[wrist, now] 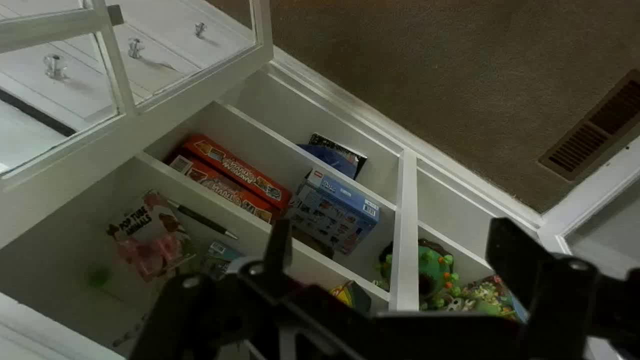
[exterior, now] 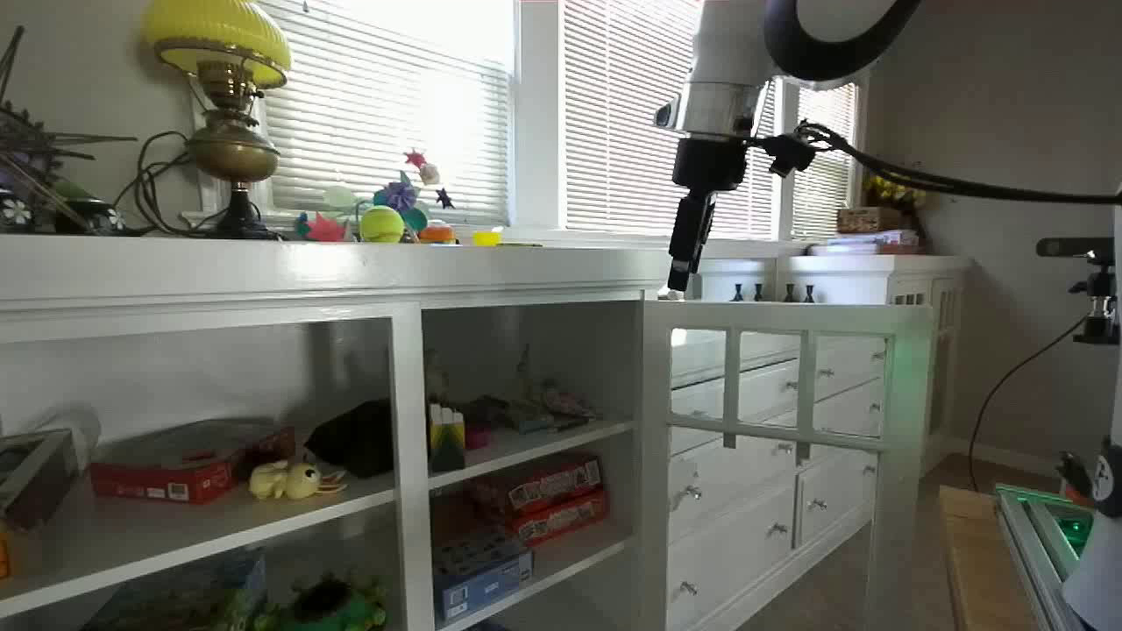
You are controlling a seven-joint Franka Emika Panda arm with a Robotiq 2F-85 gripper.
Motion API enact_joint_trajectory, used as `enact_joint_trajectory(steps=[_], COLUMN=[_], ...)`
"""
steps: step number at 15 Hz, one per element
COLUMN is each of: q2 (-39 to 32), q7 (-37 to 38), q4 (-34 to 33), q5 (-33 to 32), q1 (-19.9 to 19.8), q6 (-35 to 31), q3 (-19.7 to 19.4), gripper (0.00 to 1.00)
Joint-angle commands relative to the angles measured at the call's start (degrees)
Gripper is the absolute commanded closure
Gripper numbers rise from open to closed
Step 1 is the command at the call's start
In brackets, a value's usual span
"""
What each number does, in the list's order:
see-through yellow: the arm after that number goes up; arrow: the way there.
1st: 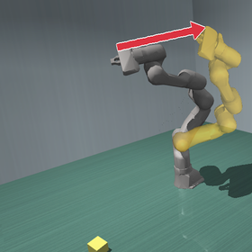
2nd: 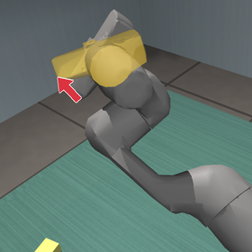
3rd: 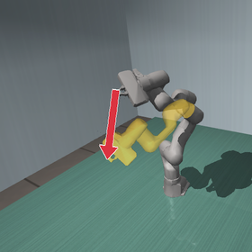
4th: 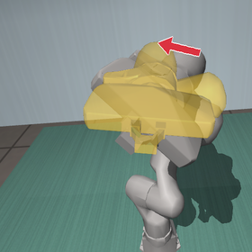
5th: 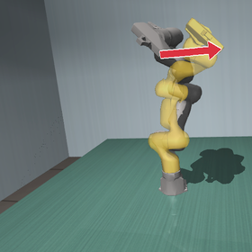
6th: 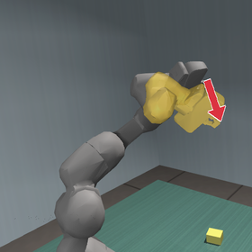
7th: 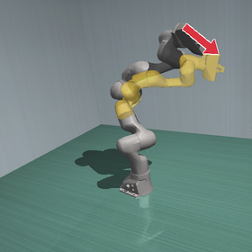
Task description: Take the clear object out of the small yellow bowl
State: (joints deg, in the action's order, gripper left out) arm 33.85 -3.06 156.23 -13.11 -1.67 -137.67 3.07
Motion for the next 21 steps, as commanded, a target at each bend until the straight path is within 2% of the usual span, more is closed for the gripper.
enact_joint_trajectory(steps=[1, 11, 13, 17, 21], q2=[0.0, 0.0, -0.8, -1.4, -3.7], q7=[0.1, 0.1, 1.9, 1.9, 0.7], q4=[-0.1, -0.1, -0.9, -5.9, -14.3], q5=[-0.1, -0.1, -2.2, -2.6, 0.2], q1=[0.2, 0.2, -1.8, -5.1, -6.5], q6=[0.1, 0.1, -1.4, -1.2, 0.1], q3=[-0.2, -0.2, 0.6, -1.0, -4.5], gripper=[0.0, 0.0, 0.0, 0.0, 0.0])
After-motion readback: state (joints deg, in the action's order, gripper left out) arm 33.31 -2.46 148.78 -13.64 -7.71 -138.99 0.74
